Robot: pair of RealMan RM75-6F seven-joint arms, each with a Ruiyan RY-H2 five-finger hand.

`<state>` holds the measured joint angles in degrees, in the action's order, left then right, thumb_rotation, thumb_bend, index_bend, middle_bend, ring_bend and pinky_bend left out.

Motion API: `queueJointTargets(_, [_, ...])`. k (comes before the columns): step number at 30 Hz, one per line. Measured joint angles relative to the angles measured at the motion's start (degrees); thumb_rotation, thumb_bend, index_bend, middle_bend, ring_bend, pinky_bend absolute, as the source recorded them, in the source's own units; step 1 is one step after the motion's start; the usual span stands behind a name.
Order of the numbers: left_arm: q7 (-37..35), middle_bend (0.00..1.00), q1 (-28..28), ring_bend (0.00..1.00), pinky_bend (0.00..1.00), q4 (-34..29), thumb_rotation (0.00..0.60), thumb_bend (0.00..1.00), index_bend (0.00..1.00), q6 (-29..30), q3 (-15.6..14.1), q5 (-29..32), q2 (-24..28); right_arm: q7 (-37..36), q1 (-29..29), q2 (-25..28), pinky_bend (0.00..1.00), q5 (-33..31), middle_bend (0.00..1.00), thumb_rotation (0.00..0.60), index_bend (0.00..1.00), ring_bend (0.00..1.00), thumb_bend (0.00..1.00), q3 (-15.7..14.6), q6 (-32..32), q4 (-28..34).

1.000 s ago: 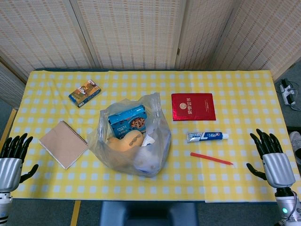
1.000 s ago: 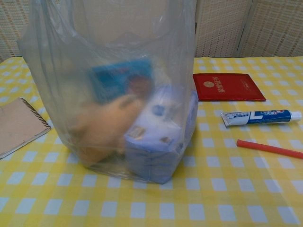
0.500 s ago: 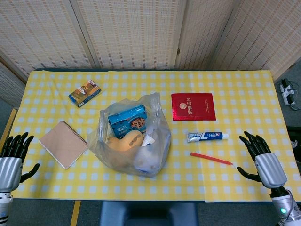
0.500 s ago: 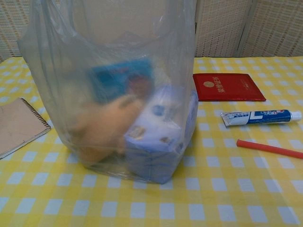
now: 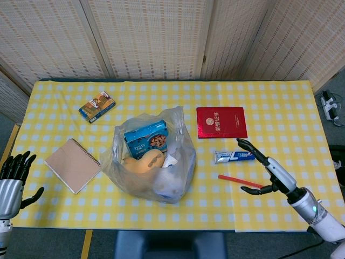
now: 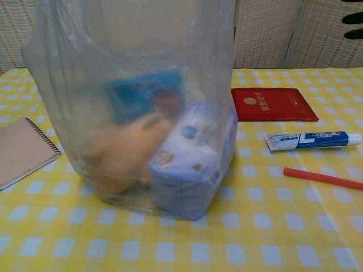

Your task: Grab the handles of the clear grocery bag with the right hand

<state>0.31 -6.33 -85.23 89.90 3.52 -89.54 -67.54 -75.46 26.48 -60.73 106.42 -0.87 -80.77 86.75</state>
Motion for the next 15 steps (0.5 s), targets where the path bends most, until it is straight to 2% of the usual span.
queueJointTargets(2, [-0.2, 0.07, 0.0, 0.05, 0.00, 0.1, 0.600, 0.28, 0.00, 0.0, 0.0, 0.1, 0.1, -5.0, 3.5, 0.0, 0.00, 0.3, 0.00, 0.600, 0.00, 0.00, 0.26, 0.3, 0.9, -0.3])
queueJointTargets(5, [-0.5, 0.07, 0.1, 0.05, 0.00, 0.1, 0.600, 0.28, 0.00, 0.1, 0.0, 0.0, 0.2, -8.5, 7.2, -0.8, 0.00, 0.7, 0.00, 0.600, 0.00, 0.00, 0.26, 0.8, 1.8, -0.6])
queueJointTargets(15, [-1.7, 0.07, 0.1, 0.05, 0.00, 0.1, 0.600, 0.28, 0.00, -0.2, 0.0, 0.3, 0.6, -12.3, 11.4, -5.9, 0.00, -1.1, 0.00, 0.600, 0.00, 0.04, 0.26, 2.2, 2.7, -1.1])
